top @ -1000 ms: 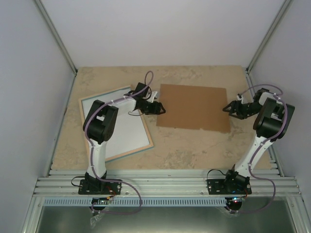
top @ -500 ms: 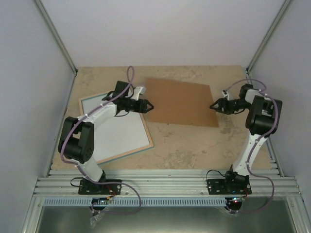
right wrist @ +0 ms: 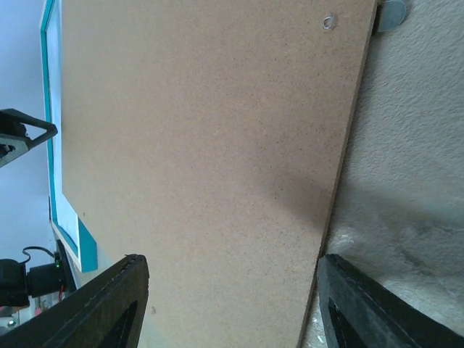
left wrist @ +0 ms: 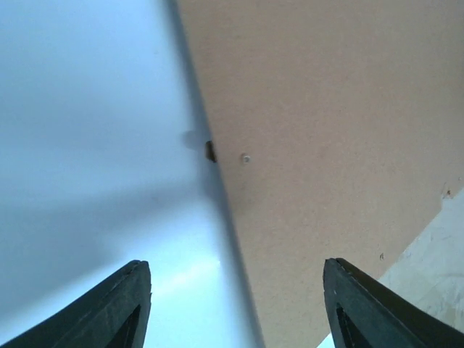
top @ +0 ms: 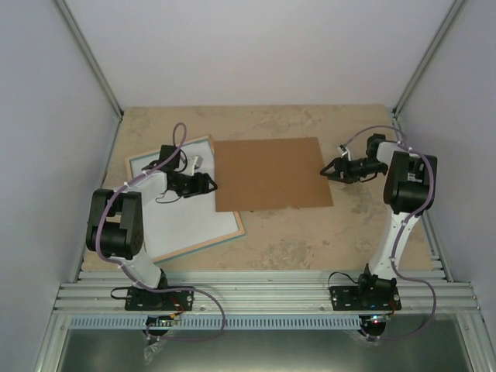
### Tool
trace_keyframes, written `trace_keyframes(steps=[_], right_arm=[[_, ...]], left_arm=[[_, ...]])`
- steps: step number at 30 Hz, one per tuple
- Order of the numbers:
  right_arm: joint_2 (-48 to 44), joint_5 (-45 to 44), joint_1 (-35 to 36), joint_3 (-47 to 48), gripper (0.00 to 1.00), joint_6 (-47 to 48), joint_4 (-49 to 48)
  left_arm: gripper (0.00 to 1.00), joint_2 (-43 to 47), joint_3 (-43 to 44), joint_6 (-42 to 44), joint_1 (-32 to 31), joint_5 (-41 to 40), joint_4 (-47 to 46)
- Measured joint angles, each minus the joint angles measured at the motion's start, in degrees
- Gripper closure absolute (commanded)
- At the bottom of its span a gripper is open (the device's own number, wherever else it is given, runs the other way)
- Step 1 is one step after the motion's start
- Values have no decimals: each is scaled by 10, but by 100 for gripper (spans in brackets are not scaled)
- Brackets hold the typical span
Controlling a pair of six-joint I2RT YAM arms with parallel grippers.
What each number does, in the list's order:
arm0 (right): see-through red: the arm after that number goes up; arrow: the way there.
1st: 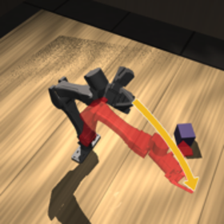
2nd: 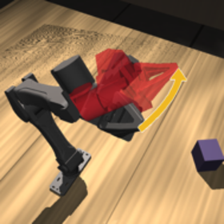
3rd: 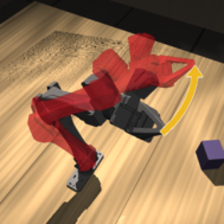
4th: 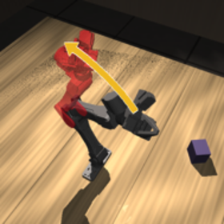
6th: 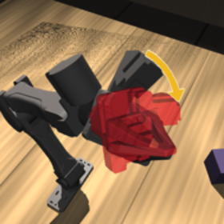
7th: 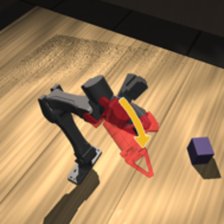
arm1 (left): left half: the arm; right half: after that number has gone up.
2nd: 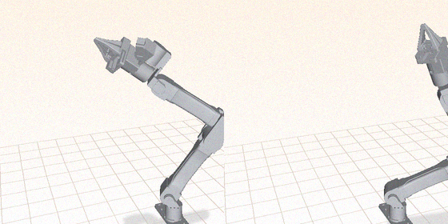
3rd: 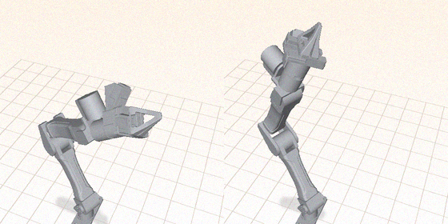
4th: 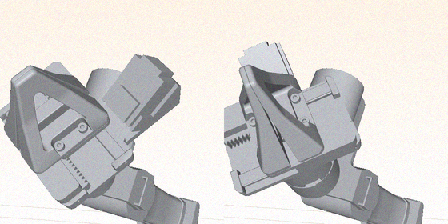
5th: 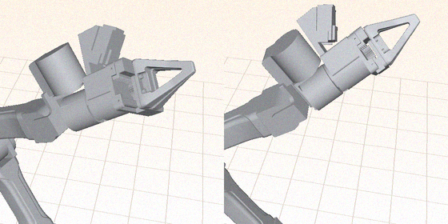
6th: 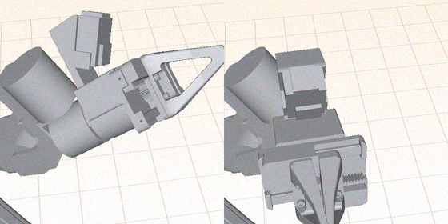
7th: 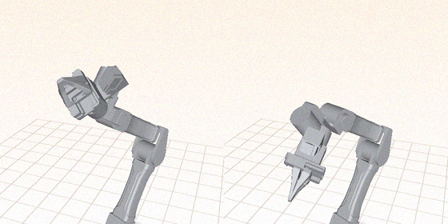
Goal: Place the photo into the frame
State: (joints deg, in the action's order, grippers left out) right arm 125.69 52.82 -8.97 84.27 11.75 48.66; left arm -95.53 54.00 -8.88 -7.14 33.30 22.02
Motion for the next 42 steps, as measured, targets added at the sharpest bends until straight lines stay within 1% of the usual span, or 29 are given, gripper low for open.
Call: trace_keyframes(steps=[2,7,14,17,21,25,27,28,29,33,36,37,38,40,42], right_arm=[[-1,2,-1,-2,35,0,-1],[-1,7,-3,-7,36,0,-3],[-2,11,-6,-12,39,0,-7],[-2,11,-6,-13,40,0,-9],[-2,9,-7,-13,41,0,-10],[-2,9,-17,-12,41,0,-11],[-2,7,-18,-10,40,0,-13],[-2,6,-19,-8,40,0,-13],[-2,3,-19,-4,39,0,-13],[3,-15,-14,27,30,5,-11],[-12,-36,-14,50,18,8,-40],[-31,-47,-16,49,12,9,-60],[-57,-59,-18,43,9,12,-85],[-131,-84,-18,19,9,24,-142],[-209,-114,-2,-2,9,47,-182]], left_arm=[[36,0,-5,-3,14,3,2],[46,-19,-4,-16,15,40,-4],[51,-65,-2,-30,13,77,-20],[56,-81,5,-37,6,91,-30],[72,-94,20,-44,-17,106,-38],[86,-92,38,-62,-18,119,-35],[93,-84,55,-83,-16,124,-36],[99,-77,67,-97,-16,131,-38],[100,-69,81,-113,-15,143,-44],[100,-35,146,-183,-26,190,-94],[100,-23,176,-224,-33,207,-127],[100,-24,186,-236,-34,212,-139],[100,-25,194,-248,-34,215,-149],[100,-26,202,-285,-34,219,-174],[100,-30,202,-319,-33,220,-199]])
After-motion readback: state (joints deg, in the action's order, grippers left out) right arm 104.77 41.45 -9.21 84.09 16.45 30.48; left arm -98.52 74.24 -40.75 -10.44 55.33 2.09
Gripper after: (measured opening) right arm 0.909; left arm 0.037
